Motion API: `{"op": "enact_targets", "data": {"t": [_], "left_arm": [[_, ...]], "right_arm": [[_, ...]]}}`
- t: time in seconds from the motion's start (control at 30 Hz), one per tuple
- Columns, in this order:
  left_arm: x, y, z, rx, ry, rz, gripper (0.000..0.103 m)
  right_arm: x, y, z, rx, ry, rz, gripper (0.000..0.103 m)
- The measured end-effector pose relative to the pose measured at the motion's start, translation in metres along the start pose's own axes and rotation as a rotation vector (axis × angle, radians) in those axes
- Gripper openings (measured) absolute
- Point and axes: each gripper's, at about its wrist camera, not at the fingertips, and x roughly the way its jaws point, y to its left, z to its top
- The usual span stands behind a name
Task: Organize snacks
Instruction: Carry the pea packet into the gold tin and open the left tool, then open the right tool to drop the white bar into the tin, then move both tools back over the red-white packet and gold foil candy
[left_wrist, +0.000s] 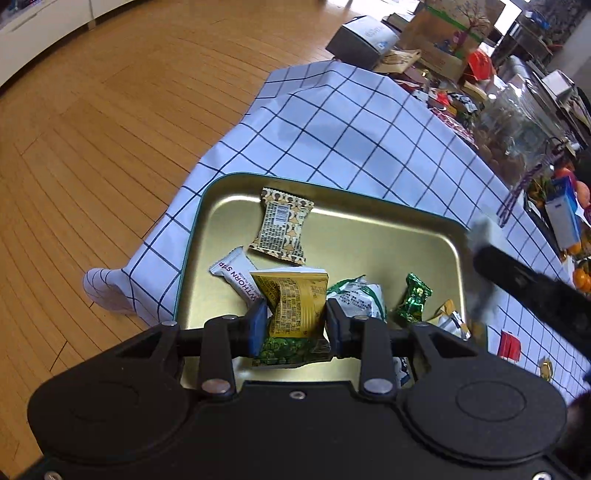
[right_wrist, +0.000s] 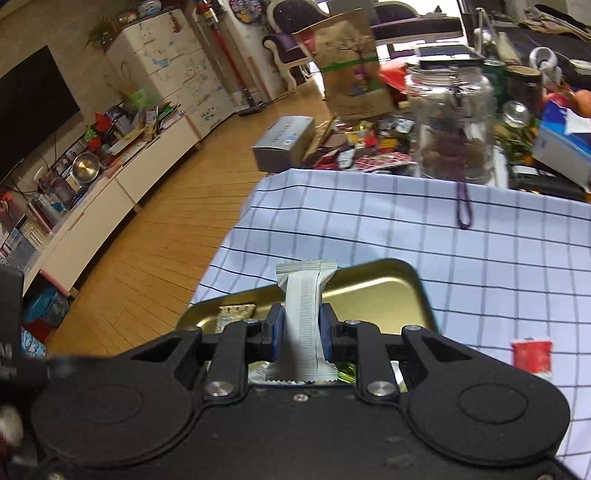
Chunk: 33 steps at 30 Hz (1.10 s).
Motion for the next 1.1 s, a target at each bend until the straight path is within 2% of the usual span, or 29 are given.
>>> {"op": "enact_targets", "data": {"t": [0.2,0.43,0.73,0.97,1.1], "left_arm": [[-0.007,0.0,-0.001,0.005,-0.024,-0.02,0.042],[-0.007,0.003,0.0,-0.006,-0.029,-0.024,0.043],[-0.003,-0.001,-0.001,-0.017,-0.012,0.002,0.043],[-0.002,-0.014,-0.003,0.034,-0.023,0.055,0.043],[-0.003,-0.025,-0.002,0.053,-0.026,0.058,0.043]], "right_arm": [[0.019,0.017,0.012,-0.023,0.018,0.012,0.023],[0.026,0.017,0.017,-0.005,0.026,0.017,0.025],[0.022,-0.004,-0.003,0.002,0.064,-0.014,0.025],[0.018,-0.026,-0.023,0.019,0.107,-0.043,0.025],[0.013,-0.037,-0.032,0.016,0.125,-0.056,0.025]]}}
